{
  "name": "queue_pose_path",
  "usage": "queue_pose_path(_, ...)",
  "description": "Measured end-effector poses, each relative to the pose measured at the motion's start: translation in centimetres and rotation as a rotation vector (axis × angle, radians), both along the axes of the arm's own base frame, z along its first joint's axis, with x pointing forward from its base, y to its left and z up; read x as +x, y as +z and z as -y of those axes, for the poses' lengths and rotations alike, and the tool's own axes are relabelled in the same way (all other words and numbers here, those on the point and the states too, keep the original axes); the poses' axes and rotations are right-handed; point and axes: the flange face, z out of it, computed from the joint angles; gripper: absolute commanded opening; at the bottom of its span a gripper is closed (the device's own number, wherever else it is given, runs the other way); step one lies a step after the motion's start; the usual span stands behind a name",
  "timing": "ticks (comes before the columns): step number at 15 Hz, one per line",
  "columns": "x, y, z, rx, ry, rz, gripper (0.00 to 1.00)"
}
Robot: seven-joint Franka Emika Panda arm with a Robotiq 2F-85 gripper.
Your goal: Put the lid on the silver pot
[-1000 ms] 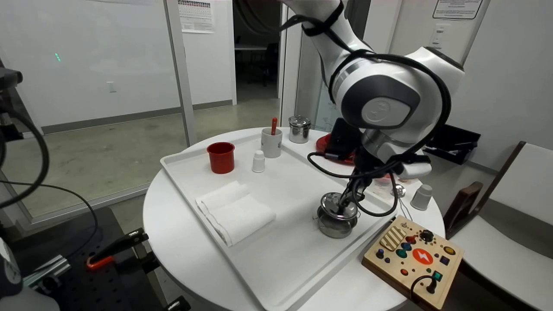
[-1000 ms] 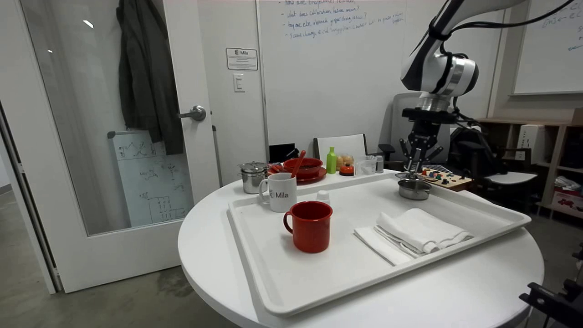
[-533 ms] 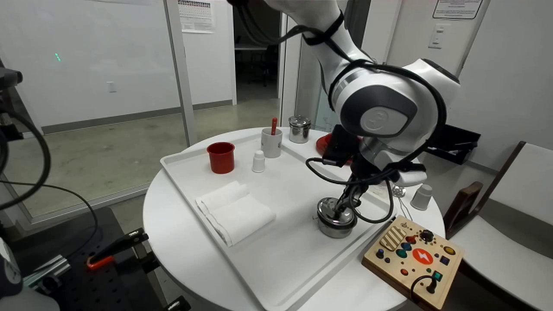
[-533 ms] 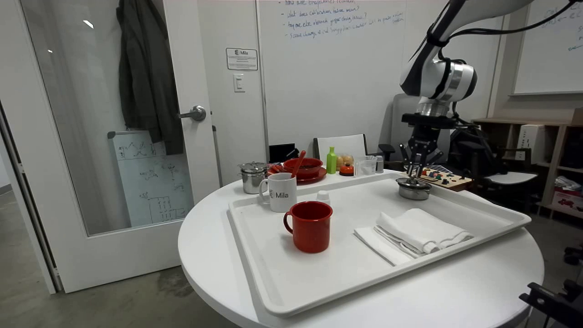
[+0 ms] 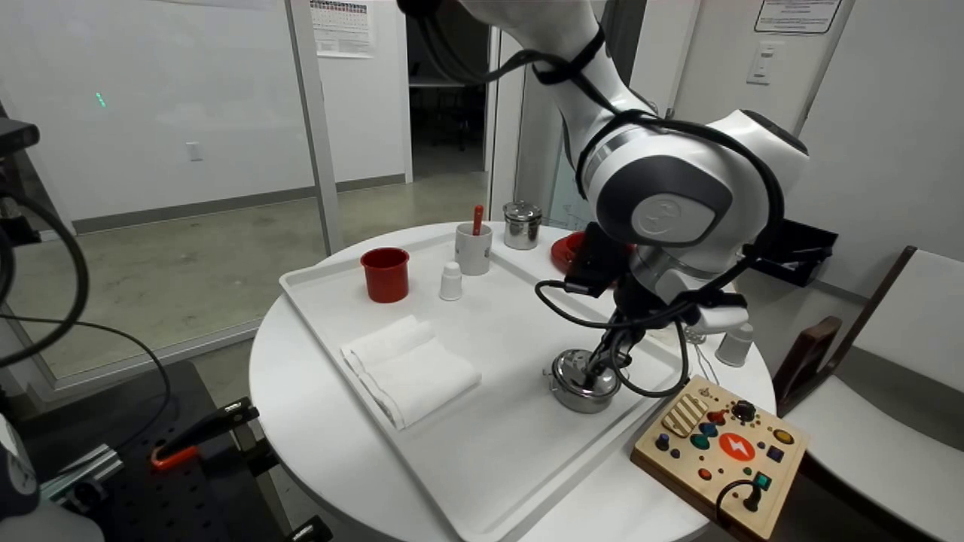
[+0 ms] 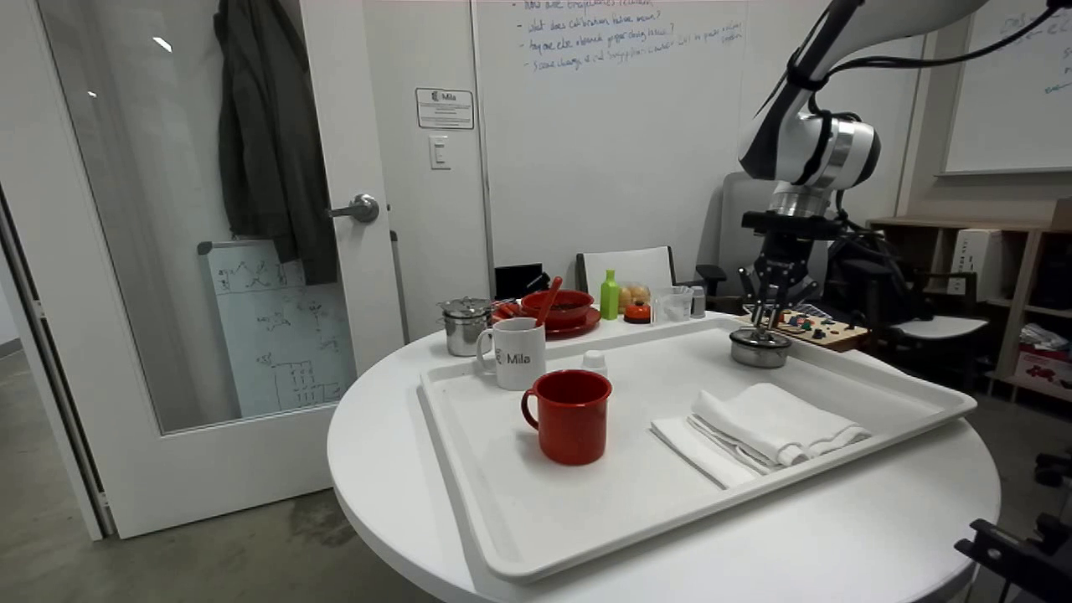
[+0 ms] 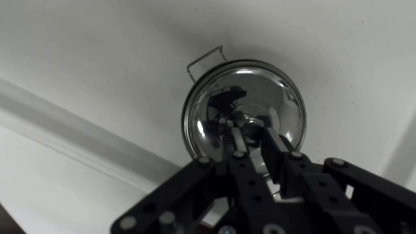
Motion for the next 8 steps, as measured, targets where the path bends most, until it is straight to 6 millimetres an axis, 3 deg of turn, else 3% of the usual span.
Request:
queue_pose_path(3,0.03,0.10,0.15,-0.002,-0.006,0.001,0.12)
queue_pose_path(4,0.04,0.10,0.13,-0.002,-0.008,0.000,0.44)
queue_pose_path(6,0.10,0.00,-0.02,-0.001,-0.013,-0.003,0.51)
queue_pose_path(8,0.23,-0.19,-0.39,0.000,-0.012,-0.006,0.66)
